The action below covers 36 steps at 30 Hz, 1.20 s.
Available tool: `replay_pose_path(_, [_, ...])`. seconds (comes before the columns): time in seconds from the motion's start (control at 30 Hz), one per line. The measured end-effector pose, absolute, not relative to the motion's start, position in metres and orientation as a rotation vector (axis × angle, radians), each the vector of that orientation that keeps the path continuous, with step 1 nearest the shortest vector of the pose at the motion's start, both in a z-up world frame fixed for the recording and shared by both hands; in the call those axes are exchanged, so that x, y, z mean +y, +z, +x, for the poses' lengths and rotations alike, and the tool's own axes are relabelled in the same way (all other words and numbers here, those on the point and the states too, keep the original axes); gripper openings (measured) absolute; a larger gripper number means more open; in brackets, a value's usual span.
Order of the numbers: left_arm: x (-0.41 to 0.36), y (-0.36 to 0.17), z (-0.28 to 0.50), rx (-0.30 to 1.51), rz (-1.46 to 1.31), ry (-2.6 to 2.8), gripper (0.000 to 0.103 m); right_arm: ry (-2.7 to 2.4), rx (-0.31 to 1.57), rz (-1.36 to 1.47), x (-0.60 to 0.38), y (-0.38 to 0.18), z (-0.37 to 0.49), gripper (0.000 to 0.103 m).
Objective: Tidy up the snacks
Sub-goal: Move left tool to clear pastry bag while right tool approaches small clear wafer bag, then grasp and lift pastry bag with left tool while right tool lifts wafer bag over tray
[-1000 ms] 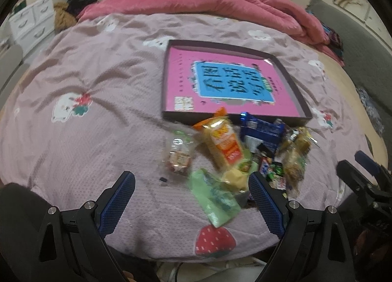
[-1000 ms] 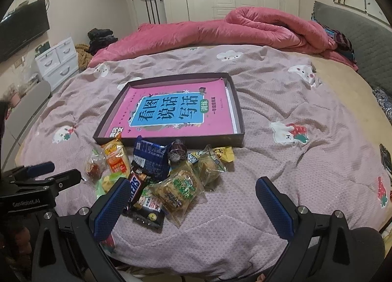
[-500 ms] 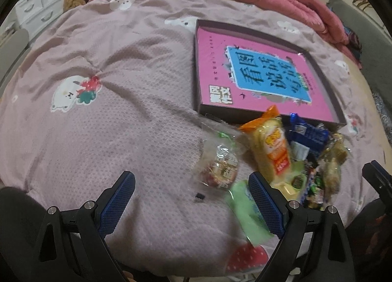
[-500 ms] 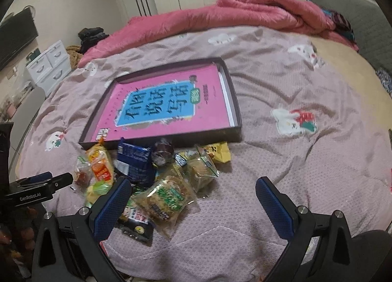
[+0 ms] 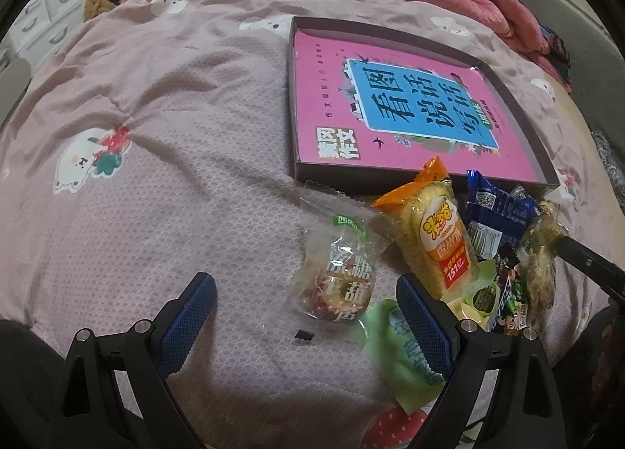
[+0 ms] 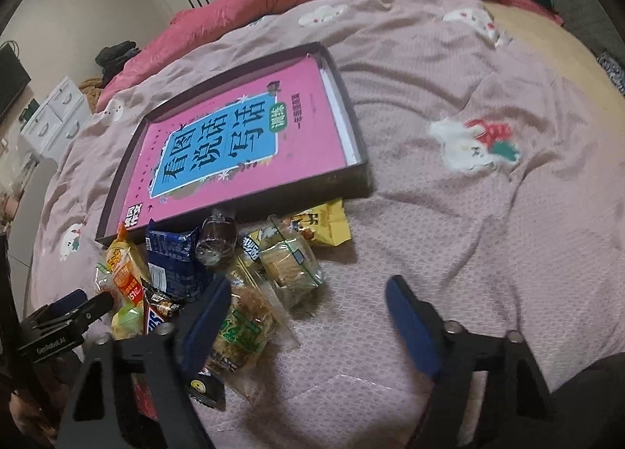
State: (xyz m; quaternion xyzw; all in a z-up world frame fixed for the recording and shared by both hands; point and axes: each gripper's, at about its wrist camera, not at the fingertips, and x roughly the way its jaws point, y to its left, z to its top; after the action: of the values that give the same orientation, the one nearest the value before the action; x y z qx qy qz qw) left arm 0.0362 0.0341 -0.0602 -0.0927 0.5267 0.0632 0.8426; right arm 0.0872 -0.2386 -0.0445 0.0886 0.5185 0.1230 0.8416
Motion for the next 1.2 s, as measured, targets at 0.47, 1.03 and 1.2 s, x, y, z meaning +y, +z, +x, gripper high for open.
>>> replay_pose_path(0.47, [0.032, -0.063, 0.039, 1.12, -0.211, 0.088, 0.07, 0.356, 1.108, 0.221, -0.228, -0.054, 0.097, 0.027])
replay_pose_path(1.03, [0.043, -0.048, 0.035, 1.047, -0.269, 0.045, 0.05, 0.366, 0.982, 0.217, -0.239, -0.026, 0.086, 0.025])
replay_pose_path(1.2, [0.051, -0.036, 0.03, 1.006, -0.298, 0.051, 0.049, 0.366, 0.931, 0.204, -0.239, -0.015, 0.083, 0.025])
